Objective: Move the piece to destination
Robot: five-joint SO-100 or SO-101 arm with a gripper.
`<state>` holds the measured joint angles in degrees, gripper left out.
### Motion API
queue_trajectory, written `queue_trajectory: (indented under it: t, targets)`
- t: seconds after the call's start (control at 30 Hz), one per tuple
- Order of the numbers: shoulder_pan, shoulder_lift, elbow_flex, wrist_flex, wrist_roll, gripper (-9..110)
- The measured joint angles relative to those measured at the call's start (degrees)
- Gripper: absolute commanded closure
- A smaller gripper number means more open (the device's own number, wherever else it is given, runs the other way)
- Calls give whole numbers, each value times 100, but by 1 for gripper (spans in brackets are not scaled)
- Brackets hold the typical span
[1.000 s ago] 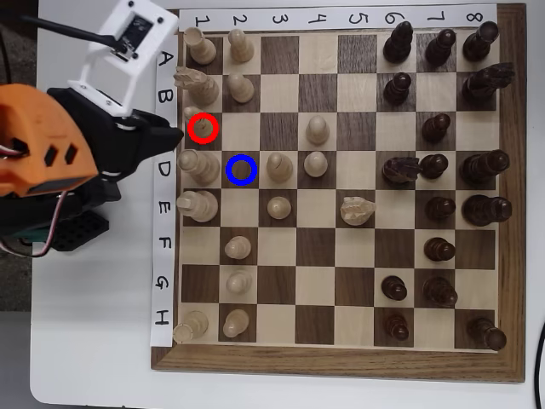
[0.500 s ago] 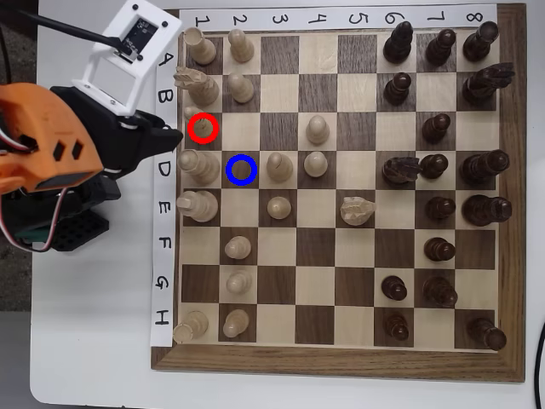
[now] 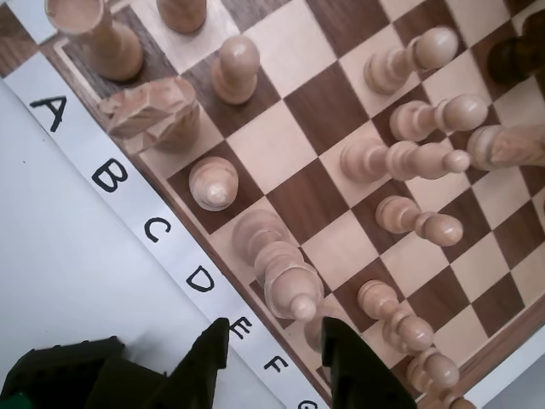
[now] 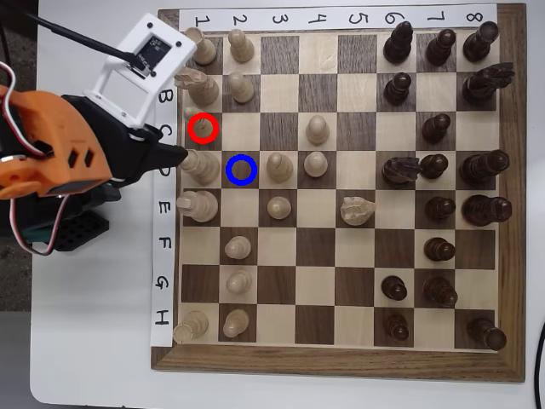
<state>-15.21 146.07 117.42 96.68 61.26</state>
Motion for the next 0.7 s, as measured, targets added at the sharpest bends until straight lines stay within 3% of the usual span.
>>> queue_trajectory:
  t: [0.7]
  targets:
    - [-861,132,501,-202,185,84]
